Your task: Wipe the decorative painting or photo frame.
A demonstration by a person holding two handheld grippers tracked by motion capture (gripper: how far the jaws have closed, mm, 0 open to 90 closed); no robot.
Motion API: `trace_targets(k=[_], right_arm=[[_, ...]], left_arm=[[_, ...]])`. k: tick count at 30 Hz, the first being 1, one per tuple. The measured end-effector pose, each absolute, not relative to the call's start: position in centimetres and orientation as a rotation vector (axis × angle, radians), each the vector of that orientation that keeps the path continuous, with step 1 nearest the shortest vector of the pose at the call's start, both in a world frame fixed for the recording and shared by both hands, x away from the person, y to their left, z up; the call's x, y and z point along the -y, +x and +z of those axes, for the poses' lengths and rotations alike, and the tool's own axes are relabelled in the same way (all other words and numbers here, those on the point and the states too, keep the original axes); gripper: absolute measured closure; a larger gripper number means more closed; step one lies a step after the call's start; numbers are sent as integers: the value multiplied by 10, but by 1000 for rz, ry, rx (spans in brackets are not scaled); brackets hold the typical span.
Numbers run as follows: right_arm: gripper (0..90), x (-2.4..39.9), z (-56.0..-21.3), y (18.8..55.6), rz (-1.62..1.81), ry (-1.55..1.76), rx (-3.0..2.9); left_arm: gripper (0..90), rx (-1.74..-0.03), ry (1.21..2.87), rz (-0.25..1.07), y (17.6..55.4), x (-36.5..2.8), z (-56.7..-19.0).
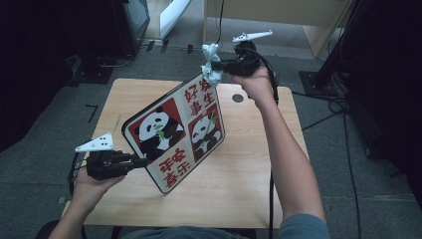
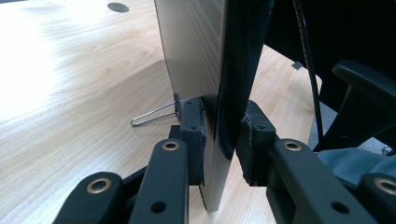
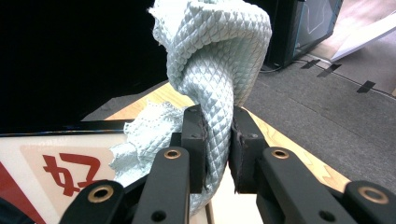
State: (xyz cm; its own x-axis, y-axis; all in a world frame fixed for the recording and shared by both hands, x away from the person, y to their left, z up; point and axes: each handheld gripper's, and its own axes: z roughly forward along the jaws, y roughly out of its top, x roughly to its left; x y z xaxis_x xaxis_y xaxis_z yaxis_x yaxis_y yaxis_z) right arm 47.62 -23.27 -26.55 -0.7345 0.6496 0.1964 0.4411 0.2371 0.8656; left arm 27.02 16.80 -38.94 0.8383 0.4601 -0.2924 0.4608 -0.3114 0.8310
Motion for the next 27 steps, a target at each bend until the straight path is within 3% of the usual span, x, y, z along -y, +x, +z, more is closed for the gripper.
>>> trace_targets(k=[27], right_arm=[[785, 243, -297, 477, 1503, 1110, -2318]], left_arm=[[745, -674, 1957, -4, 270, -167, -389]])
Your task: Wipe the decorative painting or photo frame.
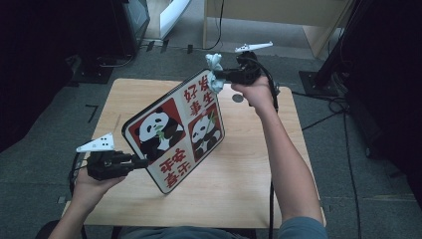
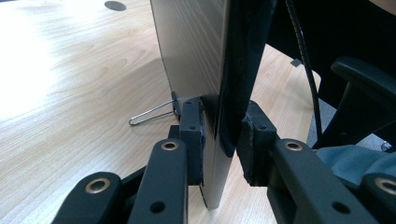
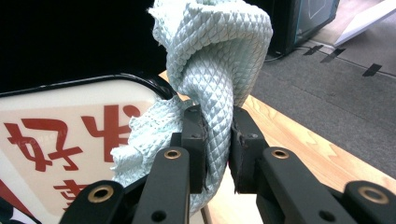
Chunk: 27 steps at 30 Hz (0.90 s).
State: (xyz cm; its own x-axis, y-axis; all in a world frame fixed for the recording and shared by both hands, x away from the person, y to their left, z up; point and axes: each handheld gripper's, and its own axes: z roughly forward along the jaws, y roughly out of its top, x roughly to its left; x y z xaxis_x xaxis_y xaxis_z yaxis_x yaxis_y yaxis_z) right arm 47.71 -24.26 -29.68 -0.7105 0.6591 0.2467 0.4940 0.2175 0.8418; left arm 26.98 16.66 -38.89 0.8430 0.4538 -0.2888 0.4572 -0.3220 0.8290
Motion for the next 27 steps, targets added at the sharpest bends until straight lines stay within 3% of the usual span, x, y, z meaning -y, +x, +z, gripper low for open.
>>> trace_targets(k=[27], right_arm=[[782, 249, -323, 481, 1517, 1188, -2351]], left_arm=[[743, -672, 1959, -8, 270, -166, -389]])
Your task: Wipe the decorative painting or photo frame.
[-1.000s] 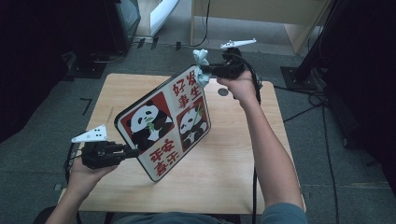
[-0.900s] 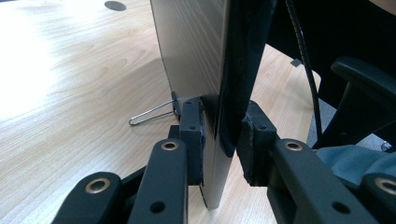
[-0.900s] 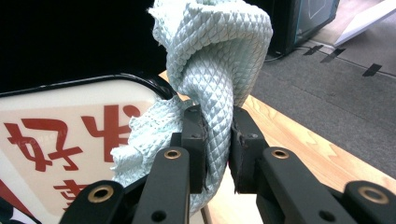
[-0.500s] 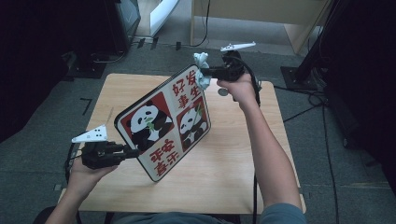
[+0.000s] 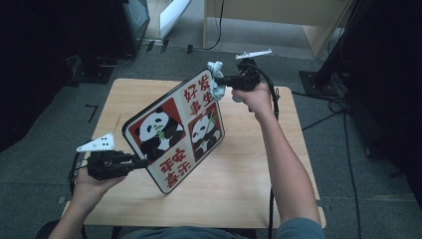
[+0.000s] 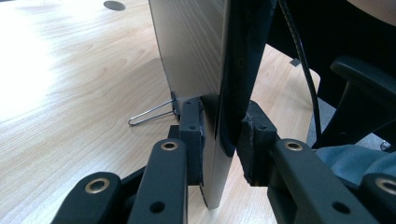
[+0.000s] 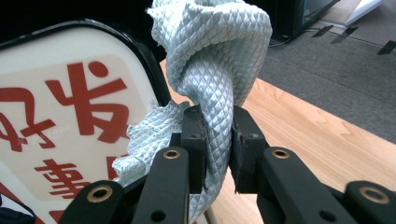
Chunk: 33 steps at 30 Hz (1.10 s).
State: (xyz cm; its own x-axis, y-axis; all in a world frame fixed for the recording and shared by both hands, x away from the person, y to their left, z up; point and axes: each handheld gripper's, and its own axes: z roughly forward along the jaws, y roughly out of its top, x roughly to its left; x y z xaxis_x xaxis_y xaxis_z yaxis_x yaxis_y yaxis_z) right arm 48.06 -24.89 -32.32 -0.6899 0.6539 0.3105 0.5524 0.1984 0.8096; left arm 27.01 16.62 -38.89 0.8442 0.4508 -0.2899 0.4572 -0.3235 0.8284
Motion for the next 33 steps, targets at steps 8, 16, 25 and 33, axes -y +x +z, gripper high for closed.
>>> trace_targets(k=[8, 16, 25, 33], right_arm=[[785, 254, -340, 477, 1550, 1207, -2337], [789, 255, -345, 475, 1520, 1230, -2364], [794, 256, -349, 475, 1526, 1252, -2370], [795, 258, -359, 469, 1536, 1226, -2341]], left_arm=[[742, -669, 1961, -7, 271, -166, -389], [741, -664, 1966, -8, 271, -166, -389], [739, -660, 1968, -7, 271, -166, -389], [738, -656, 1967, -11, 272, -166, -389]])
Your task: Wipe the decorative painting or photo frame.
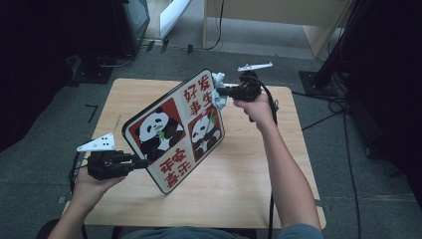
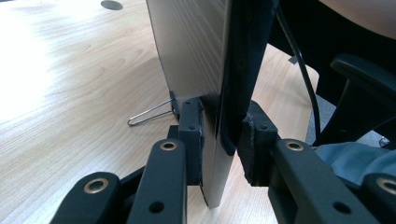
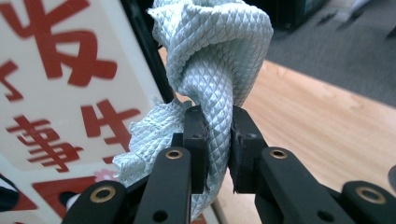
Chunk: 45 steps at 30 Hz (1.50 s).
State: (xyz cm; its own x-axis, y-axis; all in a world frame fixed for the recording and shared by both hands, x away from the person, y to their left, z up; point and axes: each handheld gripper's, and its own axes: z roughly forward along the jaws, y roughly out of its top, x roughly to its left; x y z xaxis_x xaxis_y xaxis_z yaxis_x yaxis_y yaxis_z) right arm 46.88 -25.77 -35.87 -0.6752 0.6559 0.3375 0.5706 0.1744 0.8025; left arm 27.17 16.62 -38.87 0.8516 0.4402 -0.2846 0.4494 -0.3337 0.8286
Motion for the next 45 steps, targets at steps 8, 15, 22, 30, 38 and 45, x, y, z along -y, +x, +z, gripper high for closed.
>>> trace_targets(k=[8, 15, 22, 30, 38, 45], right_arm=[[795, 261, -368, 467, 1535, 1264, -2350], [795, 262, -372, 466, 1546, 1281, -2349], [794, 265, -381, 463, 1551, 1289, -2337], [792, 265, -387, 463, 1519, 1307, -2364], [792, 267, -397, 459, 1531, 1298, -2343], [792, 267, -403, 456, 1497, 1298, -2354]], left_arm=[[738, -654, 1968, -12, 272, -166, -389], [737, -651, 1968, -12, 272, -167, -389], [737, -650, 1967, -15, 273, -167, -389], [736, -647, 1966, -17, 273, -167, -389], [736, -648, 1962, -16, 272, -167, -389], [736, -649, 1960, -15, 272, -167, -389]])
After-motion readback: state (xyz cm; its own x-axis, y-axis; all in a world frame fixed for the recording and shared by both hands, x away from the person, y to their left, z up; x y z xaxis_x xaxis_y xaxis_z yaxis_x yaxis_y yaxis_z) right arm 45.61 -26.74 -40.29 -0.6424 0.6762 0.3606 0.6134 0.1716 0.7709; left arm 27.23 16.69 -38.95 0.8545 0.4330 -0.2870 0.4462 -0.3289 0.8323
